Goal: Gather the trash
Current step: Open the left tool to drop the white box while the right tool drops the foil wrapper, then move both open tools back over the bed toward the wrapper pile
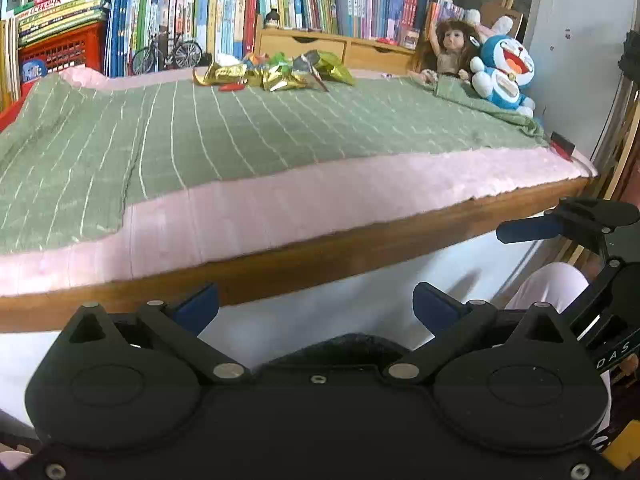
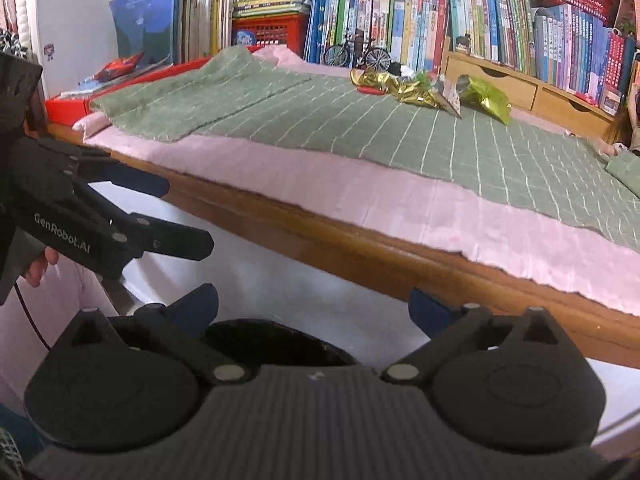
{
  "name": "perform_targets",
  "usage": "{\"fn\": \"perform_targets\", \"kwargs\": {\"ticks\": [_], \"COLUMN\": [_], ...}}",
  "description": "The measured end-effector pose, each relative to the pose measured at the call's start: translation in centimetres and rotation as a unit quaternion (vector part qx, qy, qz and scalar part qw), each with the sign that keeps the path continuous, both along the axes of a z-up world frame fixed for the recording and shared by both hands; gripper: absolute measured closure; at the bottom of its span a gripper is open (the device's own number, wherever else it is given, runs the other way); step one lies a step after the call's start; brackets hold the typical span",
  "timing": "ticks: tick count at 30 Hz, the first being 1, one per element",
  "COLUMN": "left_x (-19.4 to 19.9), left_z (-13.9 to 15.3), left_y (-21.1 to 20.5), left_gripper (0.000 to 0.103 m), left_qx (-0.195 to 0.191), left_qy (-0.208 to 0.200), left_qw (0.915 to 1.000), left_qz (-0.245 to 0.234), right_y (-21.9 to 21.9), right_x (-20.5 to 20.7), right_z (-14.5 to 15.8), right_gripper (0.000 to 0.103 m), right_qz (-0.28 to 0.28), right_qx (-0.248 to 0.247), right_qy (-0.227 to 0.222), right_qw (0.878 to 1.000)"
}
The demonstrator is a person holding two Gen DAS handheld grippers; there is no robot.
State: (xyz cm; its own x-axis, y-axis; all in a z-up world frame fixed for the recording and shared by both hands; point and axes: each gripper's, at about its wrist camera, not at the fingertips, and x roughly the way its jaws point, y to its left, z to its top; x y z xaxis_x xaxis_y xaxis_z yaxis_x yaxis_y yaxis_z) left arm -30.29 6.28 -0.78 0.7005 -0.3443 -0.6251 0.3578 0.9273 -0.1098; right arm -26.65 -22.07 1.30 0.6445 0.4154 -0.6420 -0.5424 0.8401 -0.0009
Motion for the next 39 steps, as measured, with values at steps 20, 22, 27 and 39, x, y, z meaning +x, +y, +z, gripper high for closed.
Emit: {"fn": "perform_targets", "kwargs": {"ticks": [20, 22, 27, 39], "left_x": [5.0, 5.7, 8.3, 16.2], "left_z": [5.4, 5.6, 5.6, 5.8], "left_y": [-0.8, -0.8, -0.6, 1.7], "left_gripper": [0.0, 0.0, 0.0, 0.0], "left_qx": [-0.001, -0.001, -0.014, -0.024], "left_qy": [-0.075, -0.079, -0.077, -0.078], "left_qw": [0.9972, 0.9969, 0.9968, 0.9946], "left_qz": [0.002, 0.004, 0.015, 0.065], "right_y": [-1.9, -2.0, -2.2, -3.1], "right_x": [6.2, 7.1, 9.4, 16.5], "right_z": [6.6, 6.9, 7.0, 6.3], "right_gripper": [0.0, 0.0, 0.0, 0.0], "right_qz": [-0.047, -0.053, -0.067, -0.095], "right_qx": [0.059, 0.062, 0.064, 0.086], "right_qy": [-0.056, -0.061, -0.064, -0.052], "right_qw": [0.996, 0.995, 0.994, 0.99]}}
